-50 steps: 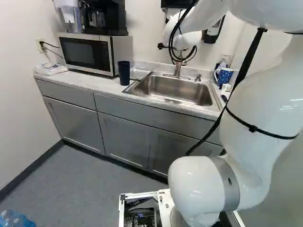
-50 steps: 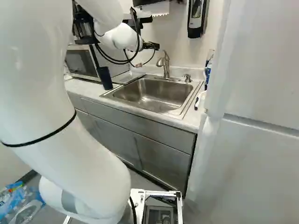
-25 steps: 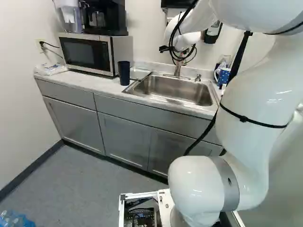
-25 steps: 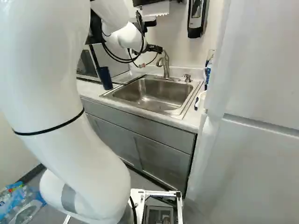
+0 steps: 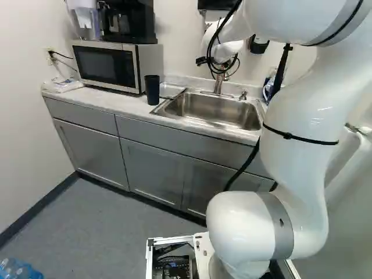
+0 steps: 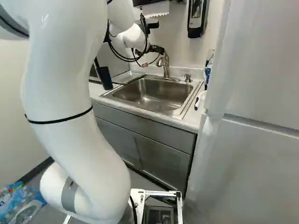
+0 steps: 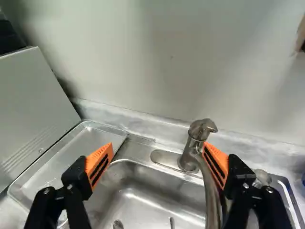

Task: Rinse the cup and place it in the tray

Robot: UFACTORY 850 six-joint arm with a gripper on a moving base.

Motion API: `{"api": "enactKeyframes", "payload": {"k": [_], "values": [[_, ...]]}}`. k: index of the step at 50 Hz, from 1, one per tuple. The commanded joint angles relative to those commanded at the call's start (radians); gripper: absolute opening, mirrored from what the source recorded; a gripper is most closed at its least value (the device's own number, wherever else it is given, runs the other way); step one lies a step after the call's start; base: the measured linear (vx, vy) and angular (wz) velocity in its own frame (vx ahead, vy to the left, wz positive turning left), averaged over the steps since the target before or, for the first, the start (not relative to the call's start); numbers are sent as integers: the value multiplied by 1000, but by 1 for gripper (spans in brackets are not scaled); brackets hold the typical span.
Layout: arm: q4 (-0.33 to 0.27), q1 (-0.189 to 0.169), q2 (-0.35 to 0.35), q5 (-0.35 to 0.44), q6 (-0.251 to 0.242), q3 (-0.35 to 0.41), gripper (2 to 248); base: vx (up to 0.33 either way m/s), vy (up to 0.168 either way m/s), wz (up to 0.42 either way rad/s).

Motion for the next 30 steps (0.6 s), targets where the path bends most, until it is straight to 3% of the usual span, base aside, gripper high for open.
{"api": "enactKeyframes", "payload": {"k": [18,30], "values": [[0,-6,-71,0,0,-80,247,0,0,0],[0,-5,-82,3,0,-94,247,0,0,0]]}}
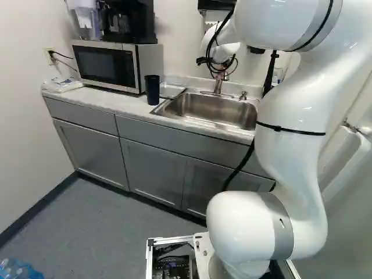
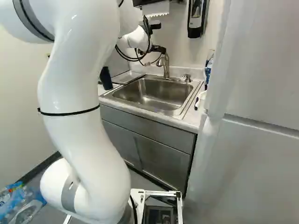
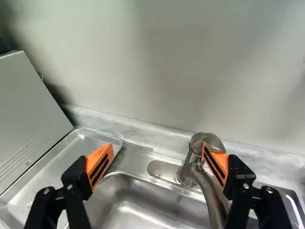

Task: Rinse the cup and place it in the tray

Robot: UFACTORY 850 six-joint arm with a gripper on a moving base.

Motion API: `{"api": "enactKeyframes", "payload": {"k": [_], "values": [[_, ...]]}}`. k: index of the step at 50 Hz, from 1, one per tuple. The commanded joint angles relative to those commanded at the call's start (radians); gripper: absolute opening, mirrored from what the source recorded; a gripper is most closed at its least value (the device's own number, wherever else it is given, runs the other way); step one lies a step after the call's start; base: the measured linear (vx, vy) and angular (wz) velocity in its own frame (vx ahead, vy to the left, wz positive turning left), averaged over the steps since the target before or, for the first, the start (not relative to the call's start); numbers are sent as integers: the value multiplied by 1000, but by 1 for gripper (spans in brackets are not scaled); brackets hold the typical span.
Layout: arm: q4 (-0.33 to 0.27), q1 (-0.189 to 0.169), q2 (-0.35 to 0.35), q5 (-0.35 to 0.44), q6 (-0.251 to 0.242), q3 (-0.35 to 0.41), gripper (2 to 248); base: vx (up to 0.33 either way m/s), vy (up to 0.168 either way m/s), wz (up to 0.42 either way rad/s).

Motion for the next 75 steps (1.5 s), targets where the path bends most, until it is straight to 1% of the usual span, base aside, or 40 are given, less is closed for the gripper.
{"api": "enactKeyframes", "payload": {"k": [55,75], "values": [[0,0,0,130,0,0,247,0,0,0],[0,0,0,132,0,0,247,0,0,0]]}}
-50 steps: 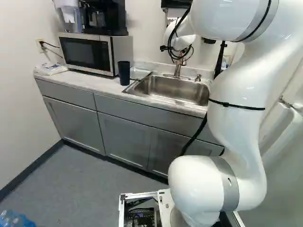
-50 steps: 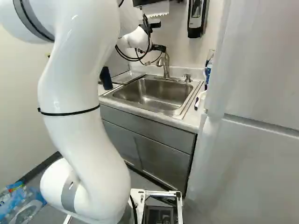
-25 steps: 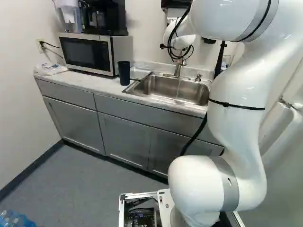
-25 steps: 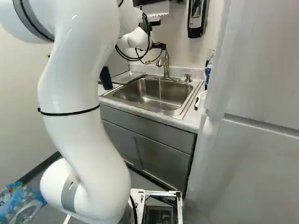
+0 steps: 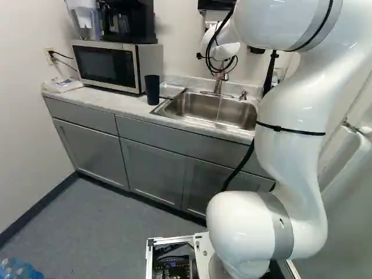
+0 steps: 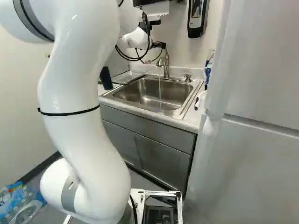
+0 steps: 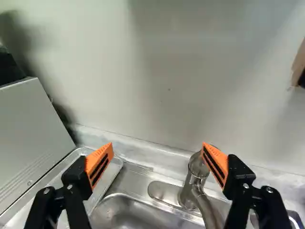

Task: Rinse the cup and place it in the tray

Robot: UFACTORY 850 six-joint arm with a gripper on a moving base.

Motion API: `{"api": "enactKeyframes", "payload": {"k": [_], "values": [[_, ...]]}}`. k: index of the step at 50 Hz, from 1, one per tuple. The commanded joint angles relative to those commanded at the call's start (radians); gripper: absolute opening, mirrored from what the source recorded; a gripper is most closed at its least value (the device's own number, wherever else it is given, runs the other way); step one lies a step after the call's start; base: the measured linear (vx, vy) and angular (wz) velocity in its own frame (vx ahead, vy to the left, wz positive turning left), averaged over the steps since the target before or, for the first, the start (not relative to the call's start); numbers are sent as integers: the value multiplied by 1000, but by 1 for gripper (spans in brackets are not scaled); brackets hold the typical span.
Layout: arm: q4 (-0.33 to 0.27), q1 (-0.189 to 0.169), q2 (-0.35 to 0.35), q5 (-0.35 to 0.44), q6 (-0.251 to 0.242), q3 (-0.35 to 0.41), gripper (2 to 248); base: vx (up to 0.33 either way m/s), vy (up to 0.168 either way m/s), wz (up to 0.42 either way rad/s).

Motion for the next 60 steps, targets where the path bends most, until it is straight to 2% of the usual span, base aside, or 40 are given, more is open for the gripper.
{"api": "enactKeyframes", "payload": {"k": [22,38,60], "values": [[0,13,22,0,0,23,247,0,0,0],[0,42,89,-1,0,70,247,0,0,0],[0,26,212,-63,0,157,247,0,0,0]]}}
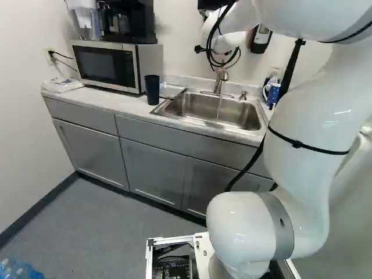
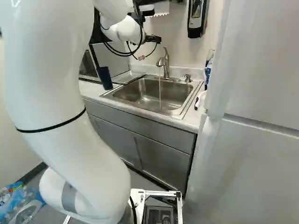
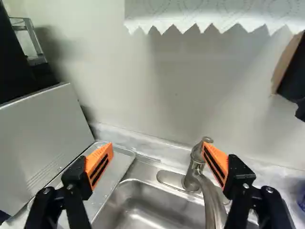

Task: Rinse the cup and place it in the tray

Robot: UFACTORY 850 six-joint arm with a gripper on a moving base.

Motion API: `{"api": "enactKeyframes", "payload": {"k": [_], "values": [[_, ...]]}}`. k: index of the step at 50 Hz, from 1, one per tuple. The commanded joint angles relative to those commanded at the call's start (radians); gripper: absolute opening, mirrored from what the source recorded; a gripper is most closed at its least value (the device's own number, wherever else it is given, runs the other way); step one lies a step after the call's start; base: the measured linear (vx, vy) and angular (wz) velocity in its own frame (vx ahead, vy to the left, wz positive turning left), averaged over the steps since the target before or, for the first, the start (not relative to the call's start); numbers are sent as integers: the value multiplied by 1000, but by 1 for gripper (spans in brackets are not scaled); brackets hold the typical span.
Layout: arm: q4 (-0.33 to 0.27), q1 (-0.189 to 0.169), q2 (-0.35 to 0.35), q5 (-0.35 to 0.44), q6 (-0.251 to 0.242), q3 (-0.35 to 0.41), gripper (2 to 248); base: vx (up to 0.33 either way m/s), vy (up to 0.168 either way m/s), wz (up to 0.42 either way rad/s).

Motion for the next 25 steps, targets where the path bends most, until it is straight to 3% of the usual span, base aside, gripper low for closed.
{"api": "enactKeyframes", "payload": {"k": [25], "values": [[0,-36,123,-152,0,121,247,0,0,0]]}}
